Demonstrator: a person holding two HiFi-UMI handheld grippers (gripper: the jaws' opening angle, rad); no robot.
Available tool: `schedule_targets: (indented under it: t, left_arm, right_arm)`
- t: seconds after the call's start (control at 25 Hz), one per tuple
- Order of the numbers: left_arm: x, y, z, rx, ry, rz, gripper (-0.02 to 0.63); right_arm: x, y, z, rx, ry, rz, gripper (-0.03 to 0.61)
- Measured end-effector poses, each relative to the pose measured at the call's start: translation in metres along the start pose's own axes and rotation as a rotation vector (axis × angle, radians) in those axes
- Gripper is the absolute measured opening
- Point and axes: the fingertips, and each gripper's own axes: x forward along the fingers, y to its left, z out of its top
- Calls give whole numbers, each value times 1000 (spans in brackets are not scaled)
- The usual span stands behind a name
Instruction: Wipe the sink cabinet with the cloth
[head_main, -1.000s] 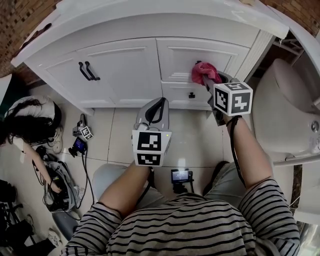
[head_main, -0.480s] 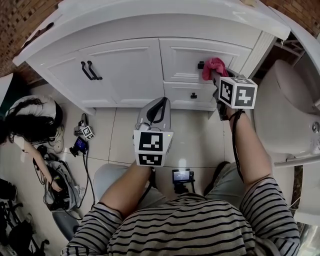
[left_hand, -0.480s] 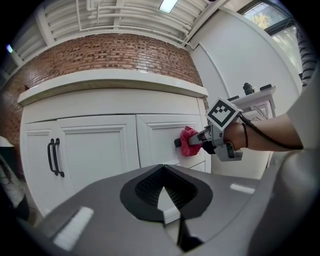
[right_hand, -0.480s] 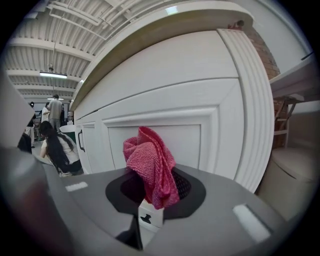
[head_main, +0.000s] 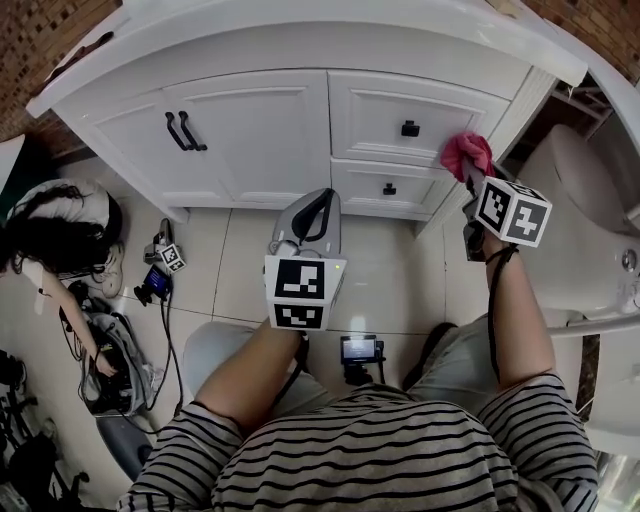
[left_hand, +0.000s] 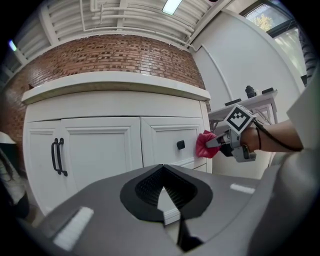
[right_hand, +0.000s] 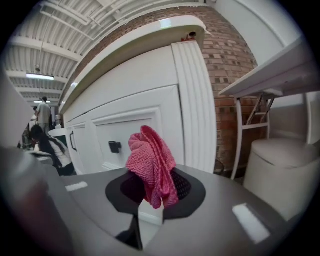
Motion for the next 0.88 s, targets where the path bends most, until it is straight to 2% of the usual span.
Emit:
schedule_targets:
  t: [0.24,0.36,0.44,0.52,0.64,0.8,0.88]
  left_arm:
    - [-3,-3,7,-14,-21,-16,2]
    - [-2,-4,5,-15,-12,-16,2]
    - [-1,-2,3,-17,-7,-11,2]
    - [0,2,2,-26,-5,-10,2]
    - [1,4,3,-57,-9,-26,2]
    - [0,-2,6,-83,-17,-52,2]
    - [2,-5,5,-78,-17,-56,2]
  right_arm:
    - [56,131,-41,-59,66,283,66]
    - [88,178,-44,-95,74,340,66]
    - [99,187,-43,-121,72,338,67]
    - [99,174,-46,-130,72,318,67]
    - [87,122,-56,-98,87,244,69]
    - [58,30,-61,-68,91,73,69]
    - [45,-15,-66,-21,92,-28,69]
